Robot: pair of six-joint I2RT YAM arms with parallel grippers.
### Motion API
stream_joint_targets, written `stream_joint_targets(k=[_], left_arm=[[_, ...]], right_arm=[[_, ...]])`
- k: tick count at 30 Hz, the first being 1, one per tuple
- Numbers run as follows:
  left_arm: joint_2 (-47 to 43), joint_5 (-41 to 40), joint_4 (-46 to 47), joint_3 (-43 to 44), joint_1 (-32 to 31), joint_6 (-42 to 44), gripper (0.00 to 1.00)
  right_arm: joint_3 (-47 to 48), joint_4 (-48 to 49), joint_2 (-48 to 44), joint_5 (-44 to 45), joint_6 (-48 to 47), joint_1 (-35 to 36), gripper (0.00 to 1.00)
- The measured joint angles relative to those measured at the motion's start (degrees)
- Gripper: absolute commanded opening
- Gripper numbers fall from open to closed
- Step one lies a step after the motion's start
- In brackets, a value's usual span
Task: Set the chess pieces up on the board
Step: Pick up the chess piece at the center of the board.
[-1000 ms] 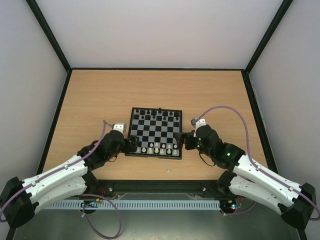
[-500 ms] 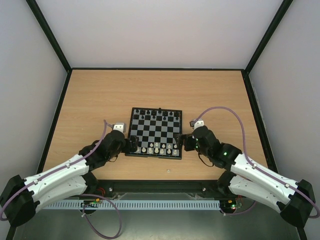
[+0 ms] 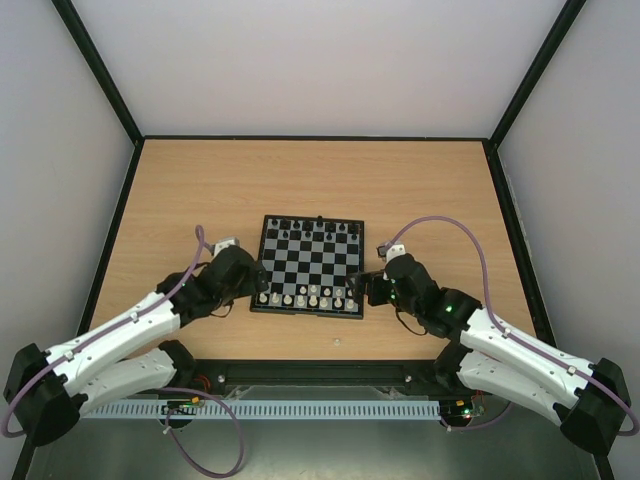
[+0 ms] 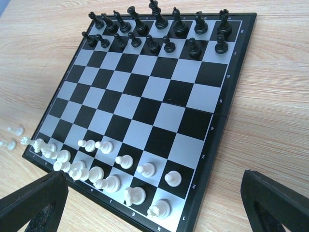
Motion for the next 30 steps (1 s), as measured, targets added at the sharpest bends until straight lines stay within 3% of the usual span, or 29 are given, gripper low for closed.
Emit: stream_joint_targets(k=[6, 13, 19, 27, 30], left_arm=[[7.23, 1.4, -8.17, 11.02, 2.54, 0.85, 0.99], [15.26, 8.7, -14.97, 20.28, 5.03, 6.29, 0.99], [17.84, 13.73, -18.73, 20.31, 6.4, 8.96, 0.99], [15.67, 17.31, -21.22, 15.5, 13.79, 10.88, 0.99], [14.69, 18.4, -21.7, 13.9, 16.39, 11.67, 0.94]], right_arm=[[-0.33, 0.33, -0.87, -1.57, 0.02, 0.0, 0.99], [-0.94, 0.74, -2.8, -3.8, 0.0, 0.0, 0.99], [-0.96, 0.76, -3.98, -5.2, 0.0, 0.0, 0.99], [-1.11, 0.76, -5.01, -6.69, 0.0, 0.0, 0.99], [-1.25, 0.79, -5.14, -7.06, 0.0, 0.0, 0.99]])
